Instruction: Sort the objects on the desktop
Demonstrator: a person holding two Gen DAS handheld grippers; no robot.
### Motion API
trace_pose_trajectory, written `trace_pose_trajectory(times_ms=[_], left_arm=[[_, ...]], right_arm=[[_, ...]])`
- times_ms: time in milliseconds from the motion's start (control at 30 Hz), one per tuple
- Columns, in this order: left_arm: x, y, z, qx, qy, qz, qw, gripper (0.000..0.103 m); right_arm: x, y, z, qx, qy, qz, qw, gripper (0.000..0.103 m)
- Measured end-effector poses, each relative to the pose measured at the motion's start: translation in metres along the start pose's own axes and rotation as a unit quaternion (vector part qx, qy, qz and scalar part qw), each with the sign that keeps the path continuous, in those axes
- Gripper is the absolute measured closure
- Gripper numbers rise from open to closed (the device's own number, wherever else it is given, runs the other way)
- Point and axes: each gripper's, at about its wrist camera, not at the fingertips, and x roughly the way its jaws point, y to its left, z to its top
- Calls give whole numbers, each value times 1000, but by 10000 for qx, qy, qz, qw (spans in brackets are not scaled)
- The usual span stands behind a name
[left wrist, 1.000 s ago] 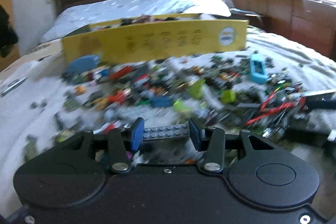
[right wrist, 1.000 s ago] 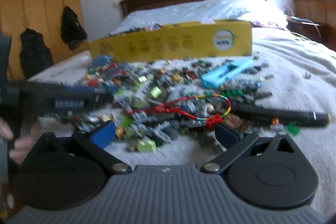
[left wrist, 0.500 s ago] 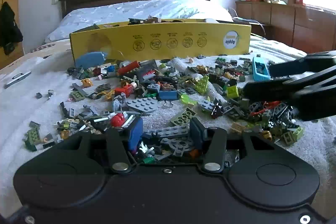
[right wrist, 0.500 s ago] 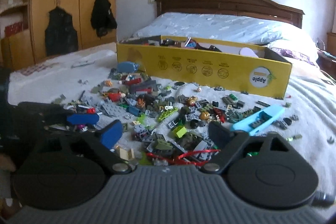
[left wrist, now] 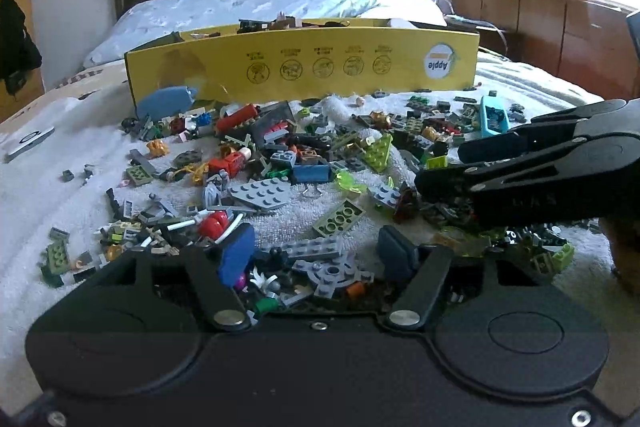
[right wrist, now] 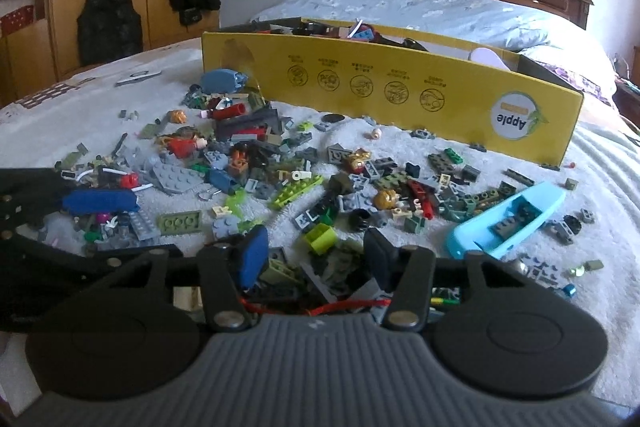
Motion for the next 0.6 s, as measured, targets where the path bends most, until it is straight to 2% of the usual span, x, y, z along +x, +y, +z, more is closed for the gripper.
trace_pose_trajectory(times_ms=[100,133,167,233,267,300,433,500,600], left_arm=[[-3,1,-2,-48,39,-3,10000,40],[-5,3,-3,-62,61,-44,10000,46],[-7,5,-2,-101,85,-153,9998,56],[-8,11,0,-394,167,-602,9973,70],[-7,13,1,-542,195,-766,9954,71],[-6,13,1,-638,202,-830,9943,71],[-2,5,2,-568,103,-641,9963,70],[-2,0,2,-488,41,-545,9973,64],[-2,-5,4,-523,30,-554,9971,56]], right_arm=[[3,2,0,-97,28,53,9999,38],[3,2,0,-118,30,69,9999,46],[3,3,-1,-129,14,107,9999,51],[1,2,-2,-103,-24,155,9998,70],[0,0,-2,-62,-36,143,9999,74],[-1,-1,-2,-30,-52,80,10000,77],[-5,-13,-2,163,-140,-239,9995,77],[-5,-18,-4,173,-75,-362,9992,77],[-7,-24,-6,291,-75,-317,9990,75]])
